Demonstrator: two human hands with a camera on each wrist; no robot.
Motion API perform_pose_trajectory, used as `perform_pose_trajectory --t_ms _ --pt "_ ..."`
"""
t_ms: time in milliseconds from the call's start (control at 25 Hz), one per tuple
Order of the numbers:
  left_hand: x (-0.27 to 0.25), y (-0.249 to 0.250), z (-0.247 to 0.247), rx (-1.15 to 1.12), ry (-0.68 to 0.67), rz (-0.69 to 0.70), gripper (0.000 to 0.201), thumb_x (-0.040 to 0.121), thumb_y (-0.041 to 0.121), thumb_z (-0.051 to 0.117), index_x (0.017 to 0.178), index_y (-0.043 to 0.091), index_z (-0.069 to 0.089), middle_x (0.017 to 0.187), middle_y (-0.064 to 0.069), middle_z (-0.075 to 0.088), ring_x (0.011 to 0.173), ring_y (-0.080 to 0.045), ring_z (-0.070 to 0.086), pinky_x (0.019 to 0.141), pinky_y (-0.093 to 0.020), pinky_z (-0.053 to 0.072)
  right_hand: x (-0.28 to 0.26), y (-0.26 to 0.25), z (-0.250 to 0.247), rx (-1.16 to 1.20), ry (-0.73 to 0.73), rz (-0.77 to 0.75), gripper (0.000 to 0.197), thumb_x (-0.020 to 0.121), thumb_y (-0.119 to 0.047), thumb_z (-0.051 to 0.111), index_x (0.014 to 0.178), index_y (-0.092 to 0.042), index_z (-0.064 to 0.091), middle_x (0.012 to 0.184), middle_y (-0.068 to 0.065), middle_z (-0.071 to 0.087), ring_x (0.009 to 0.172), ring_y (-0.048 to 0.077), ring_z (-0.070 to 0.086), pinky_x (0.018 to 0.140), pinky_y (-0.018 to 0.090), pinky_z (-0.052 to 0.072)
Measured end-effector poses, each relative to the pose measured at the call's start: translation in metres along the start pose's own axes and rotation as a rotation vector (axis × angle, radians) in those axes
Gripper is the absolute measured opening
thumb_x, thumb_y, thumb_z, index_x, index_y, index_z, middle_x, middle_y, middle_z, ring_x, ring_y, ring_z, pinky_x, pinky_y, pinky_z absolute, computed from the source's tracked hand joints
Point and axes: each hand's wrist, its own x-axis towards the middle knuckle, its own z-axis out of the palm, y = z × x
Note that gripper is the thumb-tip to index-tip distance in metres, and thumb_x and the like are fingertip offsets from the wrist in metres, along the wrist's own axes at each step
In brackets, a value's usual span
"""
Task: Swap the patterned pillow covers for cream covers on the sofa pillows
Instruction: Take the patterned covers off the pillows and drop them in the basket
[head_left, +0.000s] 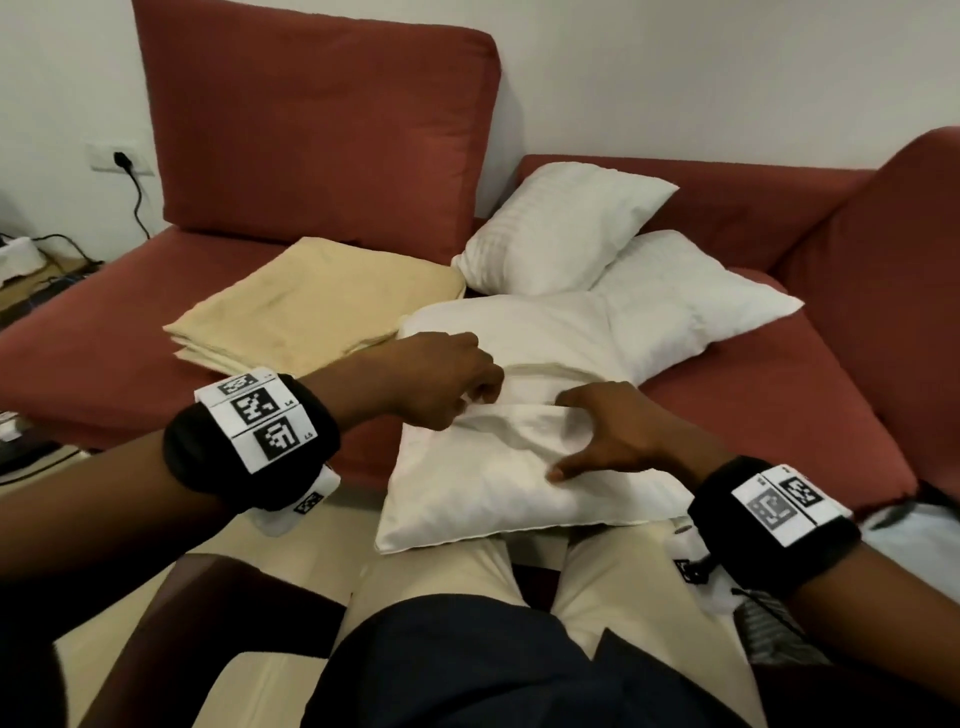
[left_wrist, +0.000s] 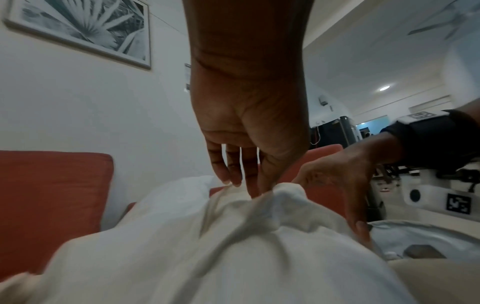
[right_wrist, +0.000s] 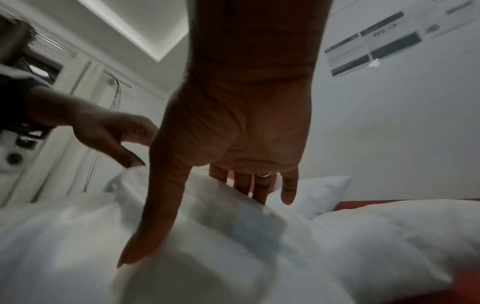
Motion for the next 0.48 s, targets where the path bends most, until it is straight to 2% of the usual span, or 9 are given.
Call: perform_pose_trajectory --t_ms 80,200,280,360,440,480 --pt "0.027 0.029 -0.005 -0.024 0.081 0.058 0.024 0.091 0.022 0.054 0.114 0.026 0.056 0.107 0.007 0.061 0.098 -0.015 0.048 0.079 -0.038 0.048 -0.026 0.035 -0.005 -0.084 -0.050 0.133 0.097 0.060 -0.057 0.085 0.141 -0.021 0.046 0.138 -0.001 0.050 0.130 0.022 0.042 0.109 0.033 0.028" --pt "0.075 0.073 0.001 -0.091 0.013 0.060 0.026 0.092 0.021 0.053 0.118 0.024 0.057 0.115 0.004 0.059 0.105 -0.018 0.054 0.083 -0.037 0.048 -0.048 0.073 0.000 0.004 -0.086 0.235 0.090 0.062 -0.039 0.089 0.139 -0.015 0.049 0.139 0.005 0.050 0.128 0.022 0.045 0.104 0.026 0.034" --pt "0.106 0.088 0.008 -0.152 0.001 0.033 0.029 0.091 0.015 0.055 0.118 0.023 0.058 0.115 0.002 0.061 0.105 -0.020 0.057 0.084 -0.035 0.047 -0.042 0.079 0.001 0.062 -0.059 0.204 0.067 0.065 -0.041 0.087 0.121 -0.011 0.066 0.115 0.007 0.062 0.107 0.021 0.057 0.086 0.026 0.043" --pt "0.131 0.098 0.009 -0.252 0.003 -0.003 0.028 0.090 0.016 0.055 0.116 0.025 0.061 0.110 0.002 0.065 0.104 -0.021 0.060 0.083 -0.034 0.048 -0.039 0.077 -0.001 0.135 -0.036 0.139 0.043 0.074 -0.047 0.080 0.092 -0.008 0.075 0.078 0.007 0.062 0.073 0.016 0.057 0.062 0.024 0.039" --pt "0.142 0.101 0.013 -0.159 -0.080 0.032 0.032 0.087 0.028 0.060 0.119 0.029 0.060 0.114 0.004 0.061 0.106 -0.020 0.059 0.078 -0.032 0.047 -0.038 0.078 -0.001 0.214 -0.047 0.105 0.036 0.085 -0.043 0.071 0.074 -0.009 0.075 0.054 -0.004 0.055 0.054 0.008 0.049 0.051 0.019 0.033" --pt "0.143 0.104 0.017 -0.044 -0.140 0.055 0.039 0.085 0.034 0.060 0.123 0.030 0.058 0.117 0.003 0.057 0.108 -0.021 0.057 0.076 -0.032 0.044 -0.039 0.079 0.000 0.240 -0.055 0.104 0.032 0.089 -0.036 0.067 0.070 -0.012 0.074 0.052 -0.007 0.055 0.052 0.006 0.049 0.052 0.018 0.034"
